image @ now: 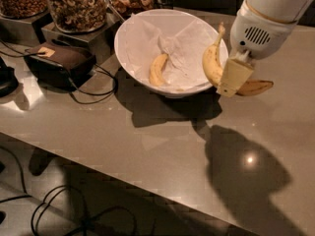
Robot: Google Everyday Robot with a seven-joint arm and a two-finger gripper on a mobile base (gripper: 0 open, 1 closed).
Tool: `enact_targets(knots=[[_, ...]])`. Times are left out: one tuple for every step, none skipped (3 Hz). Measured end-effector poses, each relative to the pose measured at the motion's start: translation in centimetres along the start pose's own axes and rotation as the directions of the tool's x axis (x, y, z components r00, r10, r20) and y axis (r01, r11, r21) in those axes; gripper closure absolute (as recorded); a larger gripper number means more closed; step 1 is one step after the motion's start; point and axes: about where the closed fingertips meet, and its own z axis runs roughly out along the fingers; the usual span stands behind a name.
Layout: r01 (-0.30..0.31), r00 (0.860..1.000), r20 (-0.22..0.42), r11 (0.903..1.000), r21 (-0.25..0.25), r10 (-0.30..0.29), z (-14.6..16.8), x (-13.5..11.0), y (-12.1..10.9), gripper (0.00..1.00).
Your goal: Pick banana from white bowl
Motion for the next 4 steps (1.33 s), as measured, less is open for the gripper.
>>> enact_targets(knots=[[0.001,1.000,0.009,1.0000,0.008,-0.001,0.0,-0.3,-0.2,1.00],[-0.002,1.000,-0.003,0.9999,0.013,0.002,-0.8,0.0,0.5,1.00],[-0.028,1.000,-0.014,0.9994,-0.019,0.028,-1.3,1.3,2.0,1.00],[-0.064,0.998,-0.028,0.9977,-0.024,0.063,-2.3,2.4,3.3,1.00]])
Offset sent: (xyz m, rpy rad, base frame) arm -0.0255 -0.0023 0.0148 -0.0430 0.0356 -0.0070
